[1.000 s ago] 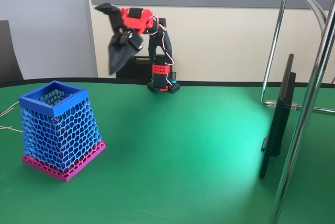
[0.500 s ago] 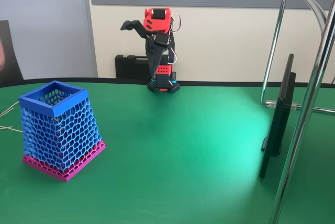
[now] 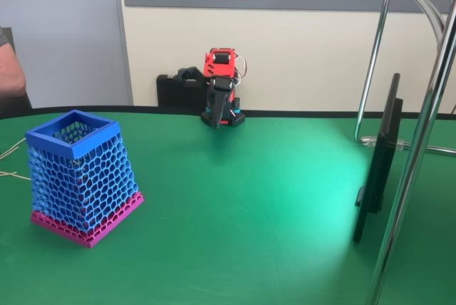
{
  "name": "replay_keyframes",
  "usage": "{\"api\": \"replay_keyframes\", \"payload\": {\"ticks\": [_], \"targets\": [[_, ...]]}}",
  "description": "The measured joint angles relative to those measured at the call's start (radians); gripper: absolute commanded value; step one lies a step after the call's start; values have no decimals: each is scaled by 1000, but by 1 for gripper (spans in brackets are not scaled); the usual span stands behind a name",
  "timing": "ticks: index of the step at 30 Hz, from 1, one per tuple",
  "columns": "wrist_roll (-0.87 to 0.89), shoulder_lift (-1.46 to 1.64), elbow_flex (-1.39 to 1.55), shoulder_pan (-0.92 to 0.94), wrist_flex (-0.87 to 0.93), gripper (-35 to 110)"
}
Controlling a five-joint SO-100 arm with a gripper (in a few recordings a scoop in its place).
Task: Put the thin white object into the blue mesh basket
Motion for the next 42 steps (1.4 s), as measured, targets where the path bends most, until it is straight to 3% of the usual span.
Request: {"api": "replay_keyframes", "payload": {"ticks": [8,42], "targets": [[95,202,126,6,57,1],[118,209,129,6,77,1]]}}
